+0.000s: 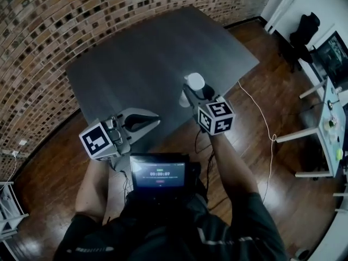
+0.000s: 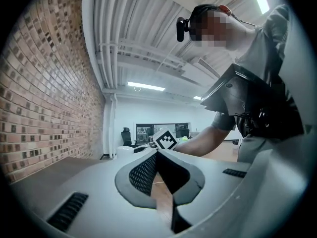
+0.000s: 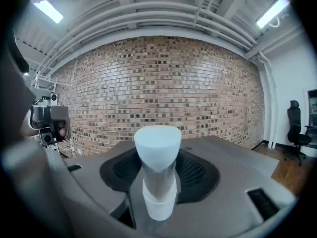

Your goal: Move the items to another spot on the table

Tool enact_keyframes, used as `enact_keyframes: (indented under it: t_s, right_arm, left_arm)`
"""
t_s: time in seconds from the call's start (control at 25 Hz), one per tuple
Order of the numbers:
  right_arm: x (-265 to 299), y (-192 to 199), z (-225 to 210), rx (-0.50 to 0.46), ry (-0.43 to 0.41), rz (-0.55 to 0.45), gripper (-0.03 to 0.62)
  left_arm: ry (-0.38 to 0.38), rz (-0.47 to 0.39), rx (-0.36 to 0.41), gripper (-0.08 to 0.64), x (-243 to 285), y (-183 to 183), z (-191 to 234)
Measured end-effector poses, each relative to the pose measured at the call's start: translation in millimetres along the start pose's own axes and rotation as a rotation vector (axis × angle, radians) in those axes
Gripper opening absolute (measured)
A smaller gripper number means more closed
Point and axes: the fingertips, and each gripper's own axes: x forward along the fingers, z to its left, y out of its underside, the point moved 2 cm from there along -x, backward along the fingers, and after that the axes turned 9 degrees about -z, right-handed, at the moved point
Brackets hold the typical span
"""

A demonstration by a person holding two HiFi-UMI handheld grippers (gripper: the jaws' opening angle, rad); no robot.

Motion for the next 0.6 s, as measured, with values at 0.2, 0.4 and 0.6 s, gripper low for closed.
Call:
enact_keyframes:
  t_s: [0.2,0.4,0.6]
  right_arm:
    - [-38.7,-8.6,-68.5,0.007,0.014,-0.005,0.221]
    - [-67.9,-18.7,-140.0,0.017,0.007,-0.027,0.221]
    - [-89.0,-23.6,-208.5,0.023,-0.008,-0.039,0.221]
  left_arm:
    - [0.023,0.016,-0.006,-0.004,73.3,13.0,-10.0]
    - [0.029,0.010,0.018,-0.003,151.6,19.4,-13.7]
    - [0.036,0.010,0.007,-0.004,222.4,34.2,-16.8]
